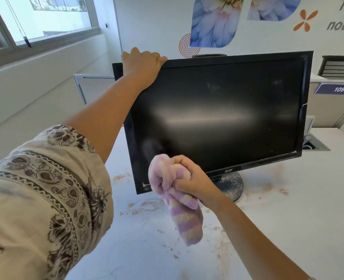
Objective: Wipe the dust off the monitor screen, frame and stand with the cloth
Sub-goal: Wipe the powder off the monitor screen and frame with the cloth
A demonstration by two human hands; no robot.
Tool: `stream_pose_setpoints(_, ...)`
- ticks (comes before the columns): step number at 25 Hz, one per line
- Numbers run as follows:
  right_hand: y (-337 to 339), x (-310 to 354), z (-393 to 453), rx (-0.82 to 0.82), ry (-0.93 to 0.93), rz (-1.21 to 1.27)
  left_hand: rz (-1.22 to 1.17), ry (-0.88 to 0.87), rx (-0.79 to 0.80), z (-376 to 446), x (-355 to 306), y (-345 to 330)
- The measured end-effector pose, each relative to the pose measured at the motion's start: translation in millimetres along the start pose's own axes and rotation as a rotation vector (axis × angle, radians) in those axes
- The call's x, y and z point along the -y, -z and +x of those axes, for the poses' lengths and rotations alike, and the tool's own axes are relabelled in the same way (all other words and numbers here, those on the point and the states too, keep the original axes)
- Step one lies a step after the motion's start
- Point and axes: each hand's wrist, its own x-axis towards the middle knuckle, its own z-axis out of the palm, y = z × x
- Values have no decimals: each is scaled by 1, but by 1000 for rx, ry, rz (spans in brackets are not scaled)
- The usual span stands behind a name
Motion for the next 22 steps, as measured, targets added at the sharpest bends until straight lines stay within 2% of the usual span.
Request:
stream_pose_setpoints(2,4,-13,14,-133,-19,387,-3,9,-11,-1,3,-3)
stream_pose_setpoints(4,-5,-26,21,-174,-83,575,-2,6,-18,-2,3,-4)
stream_pose_setpoints(7,-27,-44,15,-188,-219,490,4,-4,-28,0,-1,-2)
stream_pose_setpoints(10,-38,-50,4,34,-391,289,5,-5,-39,1,1,-3)
stream_pose_setpoints(12,-30,-48,4,4,-282,465,14,-9,-55,-1,1,-6)
stream_pose_setpoints(14,-20,-38,15,-165,-102,538,17,-7,-58,0,1,-6)
stream_pose_setpoints(16,-19,-28,26,-285,-18,345,18,-5,-58,2,0,-5)
stream_pose_setpoints(17,-25,-22,29,-283,-14,204,22,-9,-60,3,0,-5)
stream_pose_setpoints(18,-32,-20,28,-226,-49,40,24,-12,-59,3,0,-6)
stream_pose_setpoints(21,-38,-16,15,142,-332,-451,-4,-6,-61,2,7,-10)
stream_pose_setpoints(22,-33,-13,11,196,-360,-560,-15,3,-62,1,9,-11)
